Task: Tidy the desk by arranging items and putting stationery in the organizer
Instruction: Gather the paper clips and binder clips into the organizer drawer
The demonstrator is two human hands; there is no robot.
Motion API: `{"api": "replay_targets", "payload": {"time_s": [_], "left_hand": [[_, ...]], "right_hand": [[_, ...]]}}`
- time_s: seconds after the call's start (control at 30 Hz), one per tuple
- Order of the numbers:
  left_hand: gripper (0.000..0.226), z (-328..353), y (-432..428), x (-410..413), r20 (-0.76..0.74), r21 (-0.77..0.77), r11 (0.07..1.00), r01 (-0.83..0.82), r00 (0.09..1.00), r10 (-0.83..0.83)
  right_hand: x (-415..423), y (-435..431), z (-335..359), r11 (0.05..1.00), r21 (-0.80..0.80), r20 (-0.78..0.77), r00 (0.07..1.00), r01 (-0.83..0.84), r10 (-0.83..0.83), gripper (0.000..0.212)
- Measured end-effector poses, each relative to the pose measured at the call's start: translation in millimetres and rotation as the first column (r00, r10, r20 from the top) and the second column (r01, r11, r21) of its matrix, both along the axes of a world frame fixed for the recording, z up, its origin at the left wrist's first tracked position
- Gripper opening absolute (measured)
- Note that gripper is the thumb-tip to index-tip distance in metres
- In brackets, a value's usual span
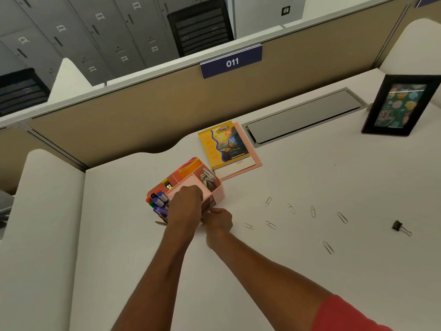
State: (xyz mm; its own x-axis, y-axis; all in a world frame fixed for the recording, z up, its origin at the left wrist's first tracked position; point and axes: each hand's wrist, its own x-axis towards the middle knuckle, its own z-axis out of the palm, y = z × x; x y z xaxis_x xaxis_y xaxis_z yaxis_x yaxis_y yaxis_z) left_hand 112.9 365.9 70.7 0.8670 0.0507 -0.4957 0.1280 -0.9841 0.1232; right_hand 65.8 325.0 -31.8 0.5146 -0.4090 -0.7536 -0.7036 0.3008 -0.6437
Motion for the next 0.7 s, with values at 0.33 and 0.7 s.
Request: {"api": "replay_targets", "payload": {"time_s": [0.33,0.7], "left_hand": [[0.024,1,5,-10,0.121,-0.042,0.995,0.093,0.989,-0.087],[0.054,5,-4,5,-0.009,0.031,0.999,-0.017,1.000,0.017]], "right_hand": [[-9,-14,3,0.972,0.223,-0.013,0.997,0.074,-0.073,0.048],[-37,-36,-5,0.969,0.239,0.001,0.998,0.065,-0.067,0.049]]}}
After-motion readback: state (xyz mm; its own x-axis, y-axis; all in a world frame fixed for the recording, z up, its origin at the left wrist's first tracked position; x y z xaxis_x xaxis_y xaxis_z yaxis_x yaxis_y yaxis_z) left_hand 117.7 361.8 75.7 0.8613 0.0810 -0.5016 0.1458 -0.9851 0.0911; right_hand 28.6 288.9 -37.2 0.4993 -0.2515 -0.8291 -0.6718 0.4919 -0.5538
